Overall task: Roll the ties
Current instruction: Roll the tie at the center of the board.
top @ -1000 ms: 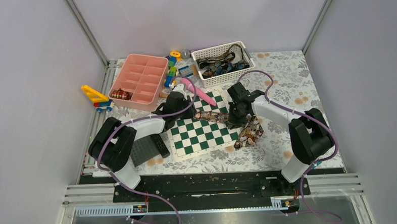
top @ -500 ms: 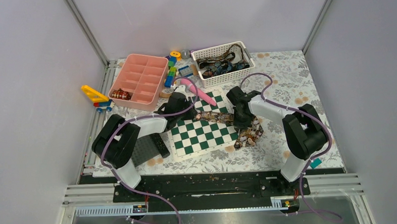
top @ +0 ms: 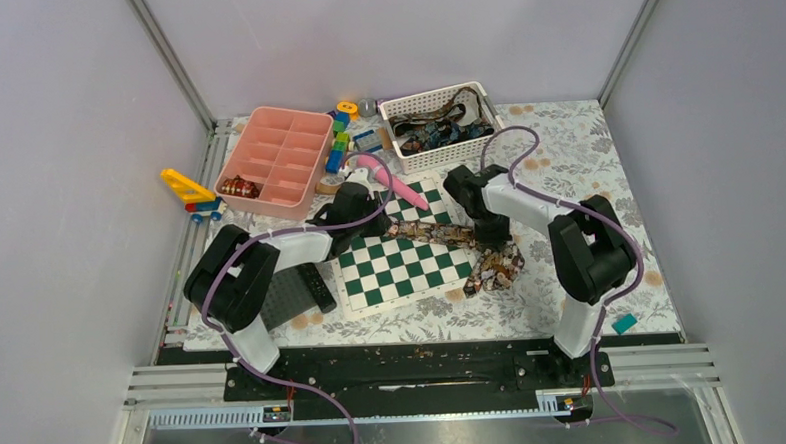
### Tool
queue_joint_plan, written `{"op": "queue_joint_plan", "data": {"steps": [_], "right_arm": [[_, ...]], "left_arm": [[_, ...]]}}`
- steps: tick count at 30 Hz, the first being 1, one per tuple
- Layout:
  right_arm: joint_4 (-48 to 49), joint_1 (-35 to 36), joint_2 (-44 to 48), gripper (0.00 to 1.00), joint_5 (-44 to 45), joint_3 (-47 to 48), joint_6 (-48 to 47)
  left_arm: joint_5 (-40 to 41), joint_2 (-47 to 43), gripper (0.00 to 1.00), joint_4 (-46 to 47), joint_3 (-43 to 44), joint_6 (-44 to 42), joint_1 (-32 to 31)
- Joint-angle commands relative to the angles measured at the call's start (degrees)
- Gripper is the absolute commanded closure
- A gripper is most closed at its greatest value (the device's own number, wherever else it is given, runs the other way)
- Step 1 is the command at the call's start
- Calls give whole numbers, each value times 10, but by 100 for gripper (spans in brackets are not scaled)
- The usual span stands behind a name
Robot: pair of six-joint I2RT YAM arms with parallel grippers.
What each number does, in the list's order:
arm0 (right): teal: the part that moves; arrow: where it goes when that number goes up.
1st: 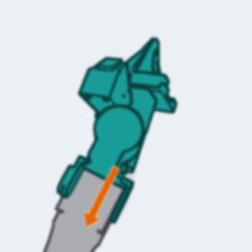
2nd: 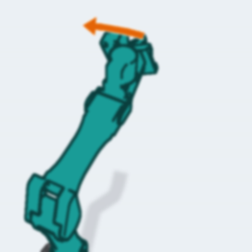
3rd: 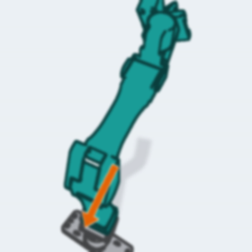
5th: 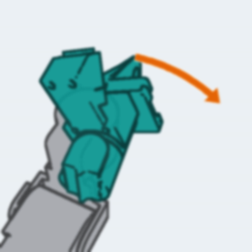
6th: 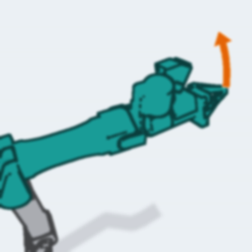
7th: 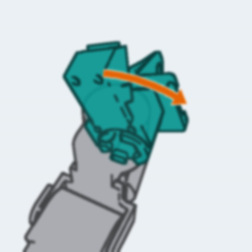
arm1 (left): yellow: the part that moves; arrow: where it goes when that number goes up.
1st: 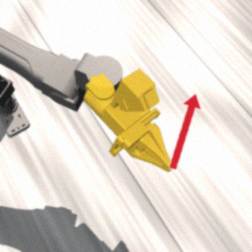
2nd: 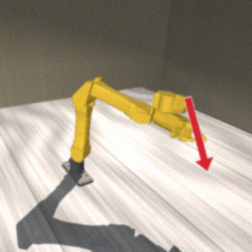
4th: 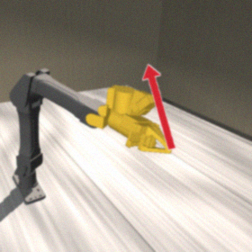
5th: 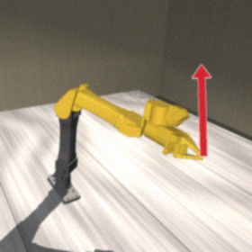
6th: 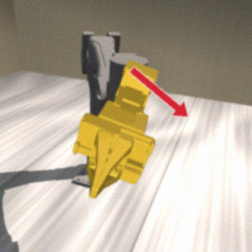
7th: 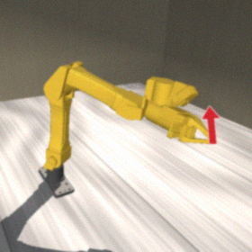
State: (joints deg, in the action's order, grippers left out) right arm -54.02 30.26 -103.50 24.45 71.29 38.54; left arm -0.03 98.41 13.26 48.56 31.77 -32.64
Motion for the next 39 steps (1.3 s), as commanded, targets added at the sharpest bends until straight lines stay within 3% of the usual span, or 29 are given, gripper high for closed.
{"op": "queue_joint_plan", "data": {"steps": [1, 4, 10, 13, 26, 34, 39], "right_arm": [[-79, -2, -22, 83, 118, 50, 17], [-72, -7, -15, 84, 101, 58, 10], [155, -6, 99, 80, -205, -63, -45], [216, -6, 97, 81, -268, -97, -18], [161, -6, 1, 88, -141, -73, -9], [33, -6, -27, 95, 6, -9, 21], [6, -6, -21, 96, 45, 5, 21]], "left_arm": [[3, 8, 76, 5, 13, -7, -3], [4, 7, 76, 4, 13, -7, -3], [3, 2, 76, 4, 11, -8, -3], [3, 4, 76, 3, 13, -8, -3], [3, 6, 76, 3, 12, -9, -4], [3, 8, 76, 2, 14, -9, -3], [3, 11, 76, 2, 13, -9, -4]]}}
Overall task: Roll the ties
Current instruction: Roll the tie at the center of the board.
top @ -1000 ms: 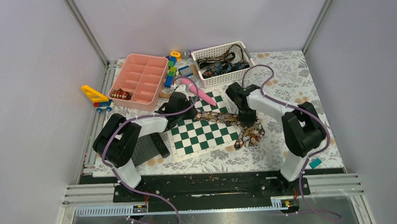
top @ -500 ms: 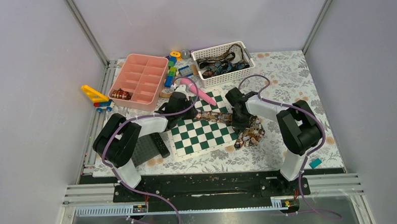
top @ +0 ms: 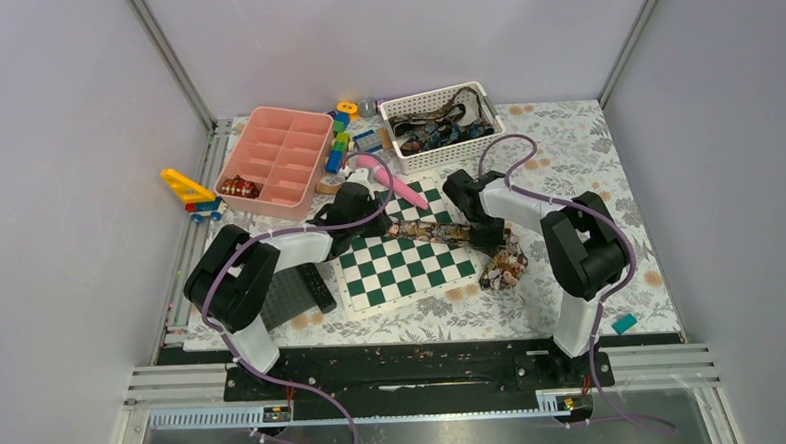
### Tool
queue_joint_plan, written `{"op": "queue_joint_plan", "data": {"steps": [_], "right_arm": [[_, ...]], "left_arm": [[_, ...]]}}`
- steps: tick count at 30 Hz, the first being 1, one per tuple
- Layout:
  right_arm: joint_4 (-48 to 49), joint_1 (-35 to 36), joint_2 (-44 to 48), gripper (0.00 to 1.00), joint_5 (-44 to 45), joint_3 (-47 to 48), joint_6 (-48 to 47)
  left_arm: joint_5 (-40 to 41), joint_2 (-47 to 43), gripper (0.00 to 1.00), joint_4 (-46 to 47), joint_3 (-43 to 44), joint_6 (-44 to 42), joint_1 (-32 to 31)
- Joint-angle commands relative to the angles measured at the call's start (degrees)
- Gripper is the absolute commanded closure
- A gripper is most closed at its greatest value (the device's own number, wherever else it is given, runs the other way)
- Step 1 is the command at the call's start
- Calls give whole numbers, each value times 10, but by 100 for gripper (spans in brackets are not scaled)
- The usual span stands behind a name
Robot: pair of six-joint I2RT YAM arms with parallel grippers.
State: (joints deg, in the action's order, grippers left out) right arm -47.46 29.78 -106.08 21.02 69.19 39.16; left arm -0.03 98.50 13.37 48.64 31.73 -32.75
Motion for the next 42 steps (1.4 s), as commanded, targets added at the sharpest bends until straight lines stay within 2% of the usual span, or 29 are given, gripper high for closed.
{"op": "queue_joint_plan", "data": {"steps": [1, 6, 23, 37, 39, 42], "right_arm": [[-66, -2, 3, 95, 90, 30, 15], [-101, -18, -25, 95, 128, 58, 19], [-112, -120, -45, 95, 110, 120, 1], [-119, -154, -45, 95, 117, 176, -38], [-97, -155, -25, 95, 87, 160, -50], [-38, -153, 24, 94, -16, 105, -64]], "left_arm": [[3, 9, 76, 1, 12, -8, -3], [3, 8, 76, 1, 11, -9, -3], [3, 11, 76, 3, 9, -10, -3], [4, 9, 77, 2, 9, -12, -3], [3, 9, 77, 3, 8, -12, -3], [3, 10, 77, 3, 8, -11, -3]]}}
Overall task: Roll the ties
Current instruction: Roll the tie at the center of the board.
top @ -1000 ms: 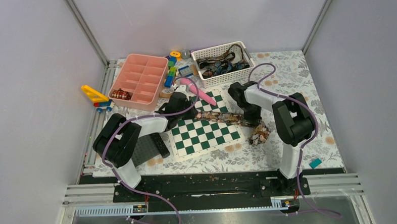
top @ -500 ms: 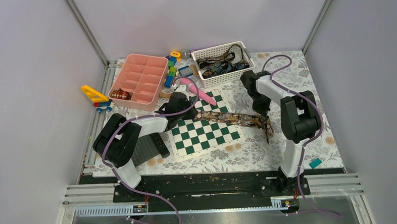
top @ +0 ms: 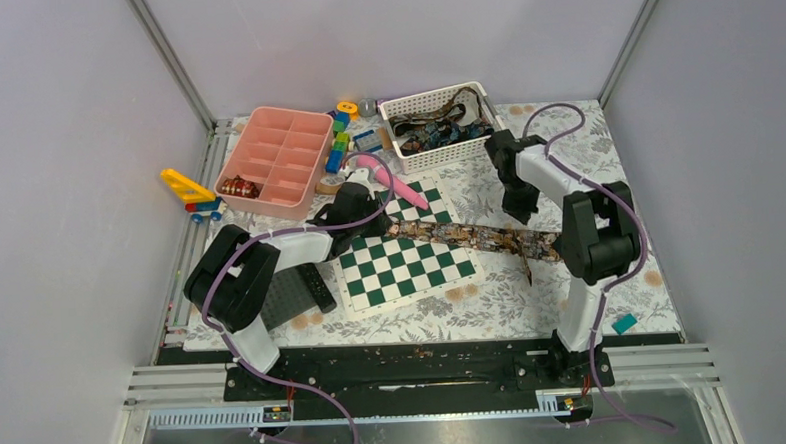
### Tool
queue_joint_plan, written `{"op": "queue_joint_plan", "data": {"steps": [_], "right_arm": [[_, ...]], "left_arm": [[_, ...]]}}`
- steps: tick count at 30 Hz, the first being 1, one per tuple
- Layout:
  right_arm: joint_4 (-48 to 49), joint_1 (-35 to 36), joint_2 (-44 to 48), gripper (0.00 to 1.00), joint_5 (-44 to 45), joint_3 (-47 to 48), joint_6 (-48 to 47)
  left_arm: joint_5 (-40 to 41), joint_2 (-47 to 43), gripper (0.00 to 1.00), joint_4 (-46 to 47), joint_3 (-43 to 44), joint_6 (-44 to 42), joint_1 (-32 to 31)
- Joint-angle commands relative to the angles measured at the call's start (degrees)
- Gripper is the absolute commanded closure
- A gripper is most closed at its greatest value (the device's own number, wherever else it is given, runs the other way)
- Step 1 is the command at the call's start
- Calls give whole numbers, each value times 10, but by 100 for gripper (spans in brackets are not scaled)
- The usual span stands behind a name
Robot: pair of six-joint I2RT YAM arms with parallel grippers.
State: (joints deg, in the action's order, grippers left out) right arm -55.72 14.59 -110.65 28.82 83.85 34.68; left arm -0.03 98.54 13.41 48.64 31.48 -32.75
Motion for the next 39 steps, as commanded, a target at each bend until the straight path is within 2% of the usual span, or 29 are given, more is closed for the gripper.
{"op": "queue_joint_plan", "data": {"steps": [1, 4, 11, 14, 16, 27, 39], "right_arm": [[70, -2, 89, 94, -145, -69, -19], [127, 2, 137, 93, -257, -149, 11], [196, 6, 184, 89, -356, -273, 64], [161, 5, 156, 92, -299, -266, 79], [105, 6, 130, 100, -240, -235, 88], [-19, 4, 63, 98, -59, -146, 133], [-42, -29, 45, 96, -14, -110, 128]], "left_arm": [[3, 9, 77, 2, 8, -9, -3], [3, 10, 77, 2, 9, -10, -2], [4, 9, 77, -2, 11, -11, -2], [3, 8, 77, -2, 11, -10, -3], [3, 6, 77, -2, 11, -10, -4], [8, 1, 77, -7, 11, -14, -3], [6, 4, 77, -5, 9, -14, -3]]}}
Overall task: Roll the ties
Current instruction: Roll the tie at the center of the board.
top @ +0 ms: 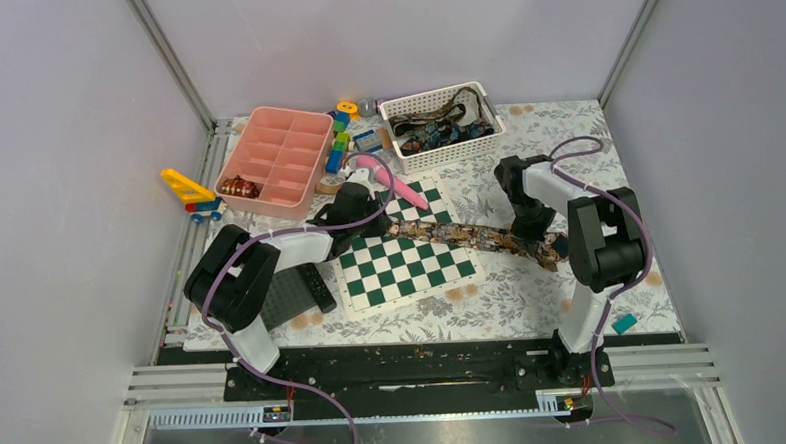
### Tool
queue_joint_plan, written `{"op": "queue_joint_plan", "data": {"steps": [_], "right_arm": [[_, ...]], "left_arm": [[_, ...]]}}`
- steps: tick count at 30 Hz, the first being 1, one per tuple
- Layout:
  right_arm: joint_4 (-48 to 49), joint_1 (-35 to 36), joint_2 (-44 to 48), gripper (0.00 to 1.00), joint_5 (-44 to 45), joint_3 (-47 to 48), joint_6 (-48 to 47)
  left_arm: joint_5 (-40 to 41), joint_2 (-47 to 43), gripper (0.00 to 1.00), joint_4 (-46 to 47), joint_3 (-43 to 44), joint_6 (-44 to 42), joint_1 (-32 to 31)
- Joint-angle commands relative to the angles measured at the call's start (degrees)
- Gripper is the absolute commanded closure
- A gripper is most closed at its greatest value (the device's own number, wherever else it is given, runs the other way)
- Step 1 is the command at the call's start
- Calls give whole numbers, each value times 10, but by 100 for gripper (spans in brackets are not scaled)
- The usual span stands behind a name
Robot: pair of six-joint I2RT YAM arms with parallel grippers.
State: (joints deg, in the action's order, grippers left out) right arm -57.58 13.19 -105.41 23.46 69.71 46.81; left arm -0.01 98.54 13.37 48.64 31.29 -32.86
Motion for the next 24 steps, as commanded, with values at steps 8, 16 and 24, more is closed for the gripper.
{"op": "queue_joint_plan", "data": {"steps": [8, 16, 24], "right_arm": [[-21, -47, -30, 96, 48, 71, -13], [0, -56, -37, 97, 25, 84, -37], [67, -58, 68, 96, -83, -7, -35]], "left_arm": [[8, 2, 77, -4, 9, -12, -2], [7, 2, 77, -2, 7, -12, -2], [7, -1, 77, -4, 7, -12, -3]]}}
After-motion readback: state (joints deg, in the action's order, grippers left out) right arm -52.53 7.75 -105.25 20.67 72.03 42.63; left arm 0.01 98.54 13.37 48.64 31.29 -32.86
